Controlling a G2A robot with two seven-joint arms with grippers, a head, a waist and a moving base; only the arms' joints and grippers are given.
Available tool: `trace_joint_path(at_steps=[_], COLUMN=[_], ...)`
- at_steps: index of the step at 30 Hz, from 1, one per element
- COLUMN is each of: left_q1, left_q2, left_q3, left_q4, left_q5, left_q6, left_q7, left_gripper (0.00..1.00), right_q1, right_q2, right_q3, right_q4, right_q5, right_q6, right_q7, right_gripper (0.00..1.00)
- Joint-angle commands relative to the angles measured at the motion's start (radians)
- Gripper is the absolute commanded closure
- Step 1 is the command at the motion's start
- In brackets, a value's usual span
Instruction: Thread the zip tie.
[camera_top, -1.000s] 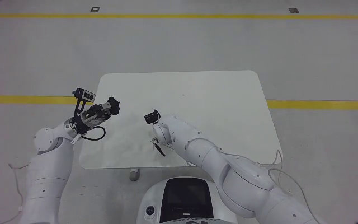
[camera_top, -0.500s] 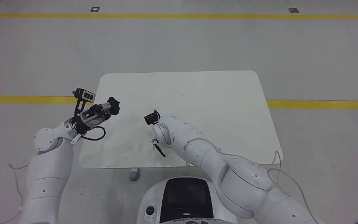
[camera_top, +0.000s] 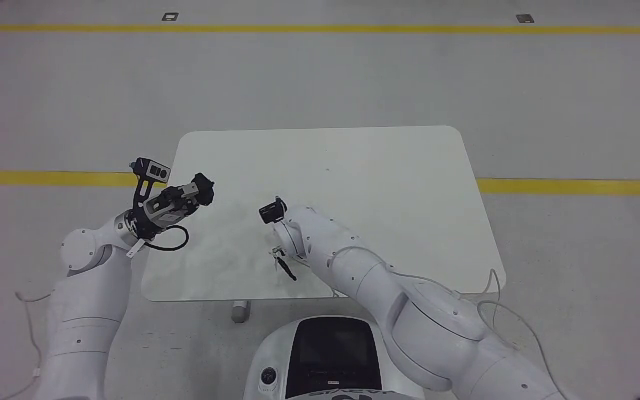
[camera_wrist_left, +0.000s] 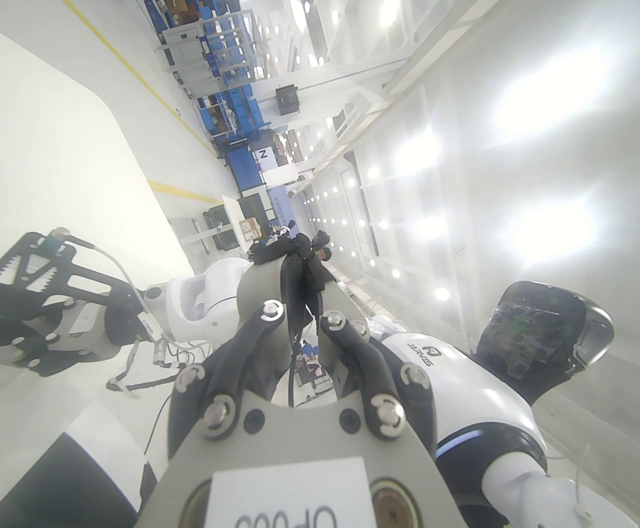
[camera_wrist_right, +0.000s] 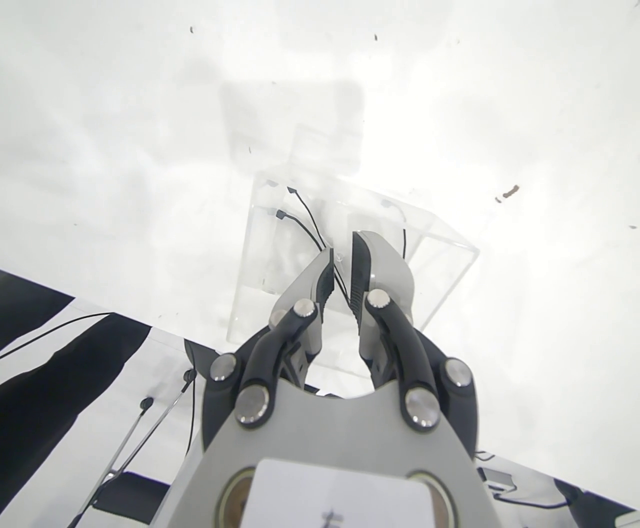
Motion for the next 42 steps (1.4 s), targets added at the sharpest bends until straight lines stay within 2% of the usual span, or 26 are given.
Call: trace_joint_path(at_steps=[1, 13, 20, 32, 42], left_q1=[0.000, 0.000, 0.000, 0.000, 0.000], left_q2=[0.000, 0.000, 0.000, 0.000, 0.000], left_q3=[0.000, 0.000, 0.000, 0.000, 0.000], left_q4=[0.000, 0.000, 0.000, 0.000, 0.000], left_q5=[0.000, 0.000, 0.000, 0.000, 0.000], left_q6=[0.000, 0.000, 0.000, 0.000, 0.000], left_q7=[0.000, 0.000, 0.000, 0.000, 0.000], left_gripper=[1.00, 1.00, 1.00, 1.00, 1.00], right_q1=[0.001, 0.005, 0.008, 0.017, 0.010], right_q2=[-0.002, -0.014, -0.021, -0.028, -0.030], right_q3=[0.003, 0.016, 0.023, 0.040, 0.051], right_q4=[0.005, 0.031, 0.043, 0.052, 0.058], right_q5=[-0.002, -0.014, -0.024, -0.034, -0.047], right_q6=[-0.001, -0.015, -0.009, -0.024, -0.036], right_q7=[-0.001, -0.001, -0.007, -0.011, -0.012], right_gripper=[0.87, 0.85, 0.91, 0.83, 0.84])
